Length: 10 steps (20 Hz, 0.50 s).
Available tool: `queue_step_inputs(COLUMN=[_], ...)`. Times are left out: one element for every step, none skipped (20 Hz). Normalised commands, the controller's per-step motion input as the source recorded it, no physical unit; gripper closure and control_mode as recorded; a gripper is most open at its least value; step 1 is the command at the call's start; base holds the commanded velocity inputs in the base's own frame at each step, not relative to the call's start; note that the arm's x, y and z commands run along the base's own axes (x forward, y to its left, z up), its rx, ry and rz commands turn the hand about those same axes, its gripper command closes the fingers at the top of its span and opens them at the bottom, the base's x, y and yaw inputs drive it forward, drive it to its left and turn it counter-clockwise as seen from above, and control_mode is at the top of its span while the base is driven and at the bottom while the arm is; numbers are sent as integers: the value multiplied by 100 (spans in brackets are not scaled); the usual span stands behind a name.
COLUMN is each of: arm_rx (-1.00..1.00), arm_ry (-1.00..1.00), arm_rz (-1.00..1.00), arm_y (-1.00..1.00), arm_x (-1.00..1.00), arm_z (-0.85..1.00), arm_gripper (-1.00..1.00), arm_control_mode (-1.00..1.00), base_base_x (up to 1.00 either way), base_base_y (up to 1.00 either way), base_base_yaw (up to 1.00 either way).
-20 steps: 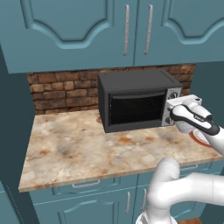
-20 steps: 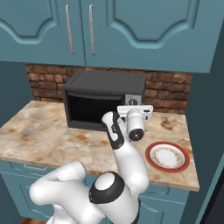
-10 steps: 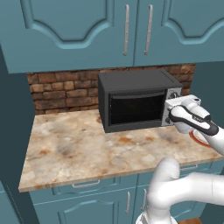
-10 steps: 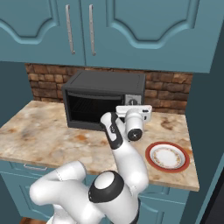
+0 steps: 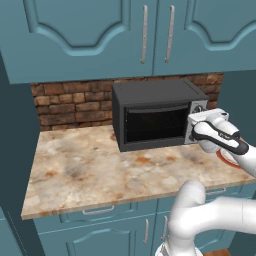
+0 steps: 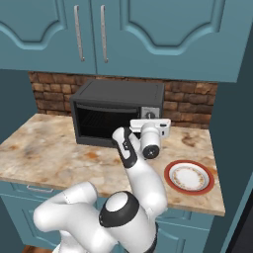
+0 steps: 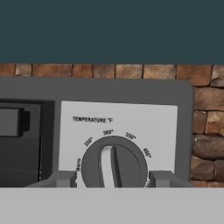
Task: Pull the toaster oven rack outwards. Pick up the baguette from the plate and place it on the toaster oven rack. Close the toaster oven door fully and set the temperature to the lowest setting.
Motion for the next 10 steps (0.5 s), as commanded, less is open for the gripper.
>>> queue_step_inputs(arm_rx=[0,-2,-6,-7,-8,-10,-11,-12,-12,-13], arm_ry=[0,0,-5,-6,-6,-1,-2,-2,-4,-5], arm_rz=[1,1,1,2,2,4,5,5,5,5], arm_y=[1,8,14,13,3,0,0,0,0,0], arm_x=[18,18,9,6,3,8,0,0,0,0], arm_z=[0,0,0,0,0,0,0,0,0,0], arm_gripper=[100,100,100,100,100,100,100,100,100,100], arm_control_mode=[-100,-100,-100,-100,-100,-100,-100,-100,-100,-100], base_base_x=[0,0,0,0,0,0,0,0,0,0], base_base_y=[0,0,0,0,0,0,0,0,0,0], base_base_yaw=[0,0,0,0,0,0,0,0,0,0])
